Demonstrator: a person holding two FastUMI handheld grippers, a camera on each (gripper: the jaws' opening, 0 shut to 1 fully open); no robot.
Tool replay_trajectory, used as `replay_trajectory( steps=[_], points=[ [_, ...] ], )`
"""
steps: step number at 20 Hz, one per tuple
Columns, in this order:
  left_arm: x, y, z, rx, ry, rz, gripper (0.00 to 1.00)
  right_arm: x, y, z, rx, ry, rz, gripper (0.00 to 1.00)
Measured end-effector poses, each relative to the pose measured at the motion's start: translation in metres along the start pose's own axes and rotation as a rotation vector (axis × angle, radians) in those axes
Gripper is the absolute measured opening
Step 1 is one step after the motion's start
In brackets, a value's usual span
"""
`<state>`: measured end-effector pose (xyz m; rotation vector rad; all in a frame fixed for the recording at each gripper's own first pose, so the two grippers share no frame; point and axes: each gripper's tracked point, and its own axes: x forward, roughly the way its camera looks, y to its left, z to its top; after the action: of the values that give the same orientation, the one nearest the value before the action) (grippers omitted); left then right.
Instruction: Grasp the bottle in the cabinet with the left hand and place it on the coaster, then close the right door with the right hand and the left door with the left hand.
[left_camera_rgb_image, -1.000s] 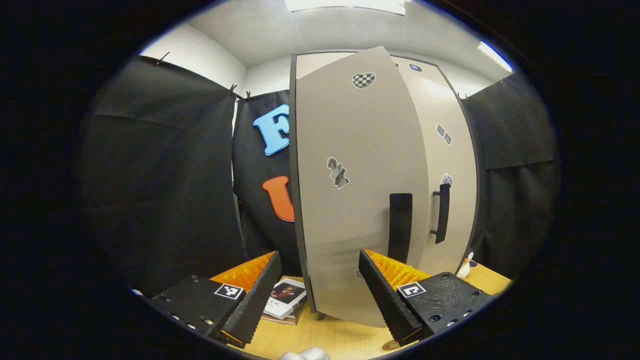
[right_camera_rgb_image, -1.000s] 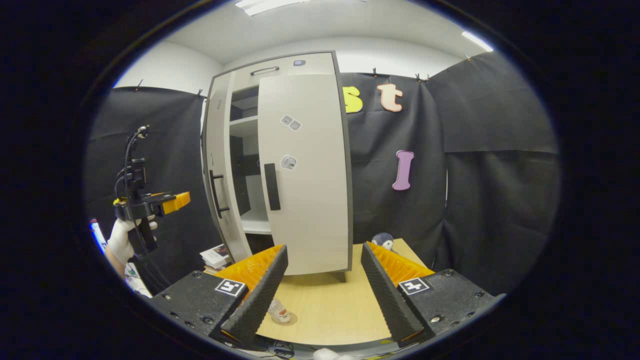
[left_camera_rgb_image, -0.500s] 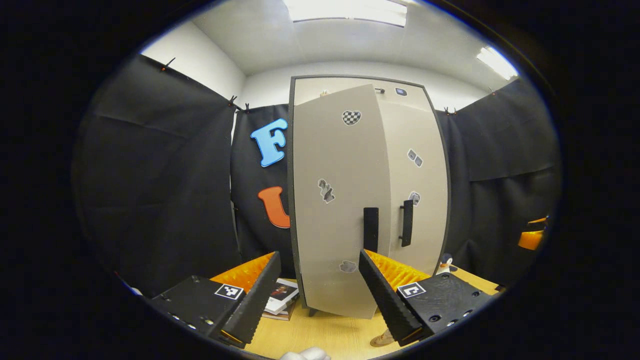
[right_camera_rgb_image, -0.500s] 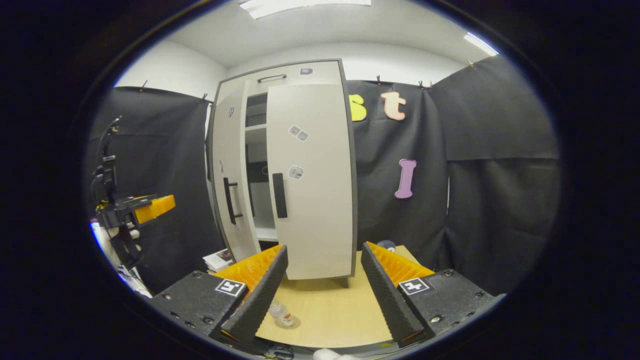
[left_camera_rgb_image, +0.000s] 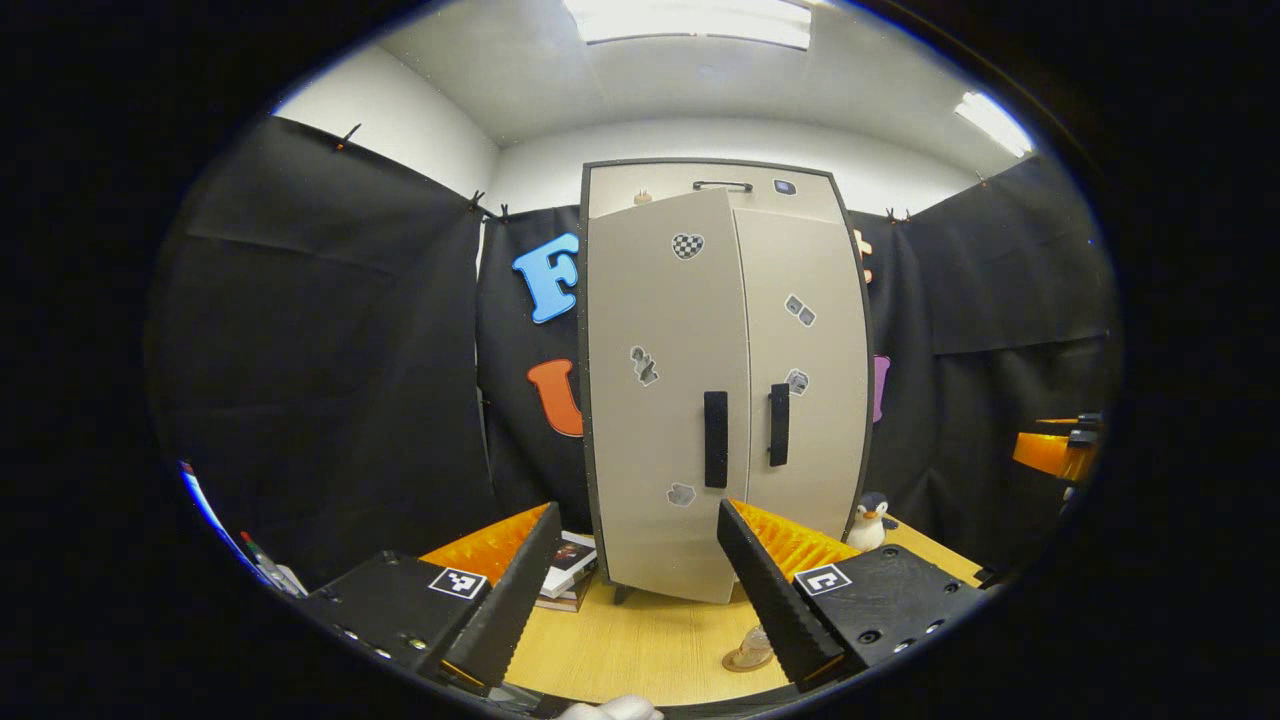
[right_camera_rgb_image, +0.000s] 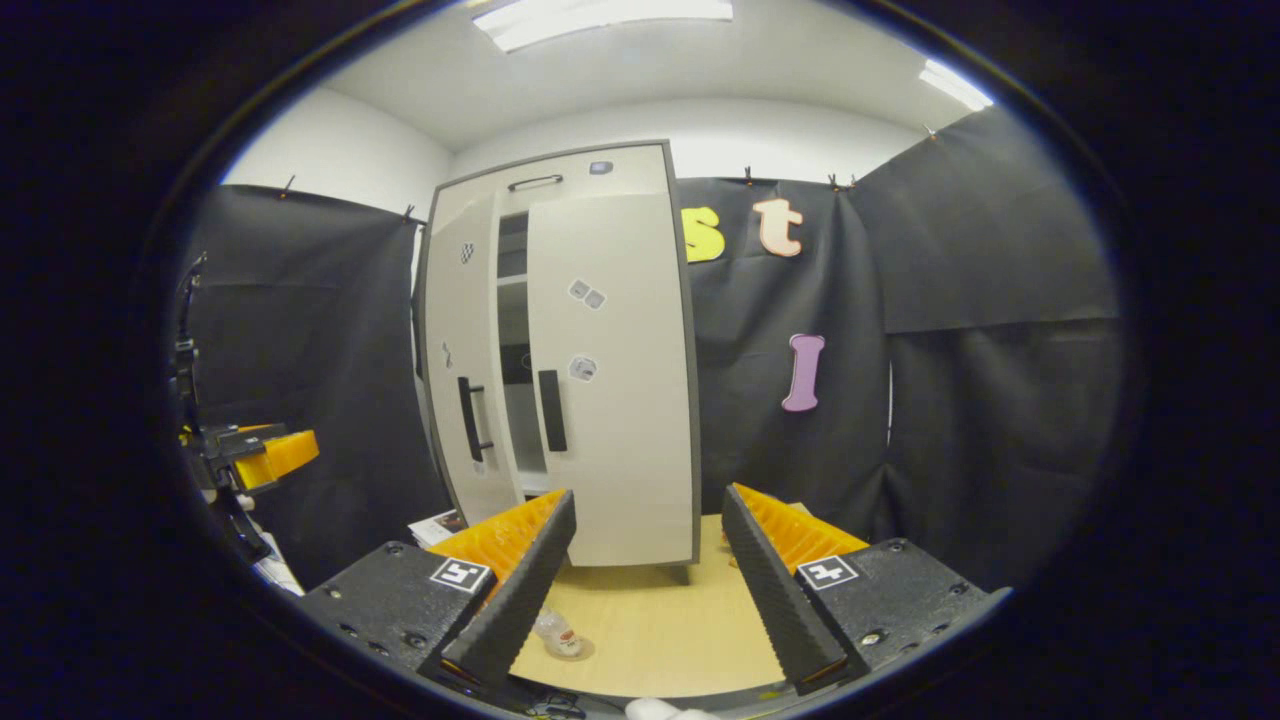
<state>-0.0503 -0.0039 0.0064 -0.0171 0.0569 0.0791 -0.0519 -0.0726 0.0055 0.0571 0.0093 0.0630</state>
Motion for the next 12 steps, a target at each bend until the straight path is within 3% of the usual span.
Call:
replay_trajectory(
  steps=[3, 12],
  points=[
    [-0.022, -0.009, 0.000, -0.012, 0.007, 0.046, 0.96, -0.016, -0.018, 0.001, 0.002, 0.012, 0.012, 0.94],
    [-0.074, -0.061, -0.004, 0.027, 0.027, 0.062, 0.96, -0.062, -0.071, 0.000, 0.029, -0.005, -0.012, 0.96]
  ],
)
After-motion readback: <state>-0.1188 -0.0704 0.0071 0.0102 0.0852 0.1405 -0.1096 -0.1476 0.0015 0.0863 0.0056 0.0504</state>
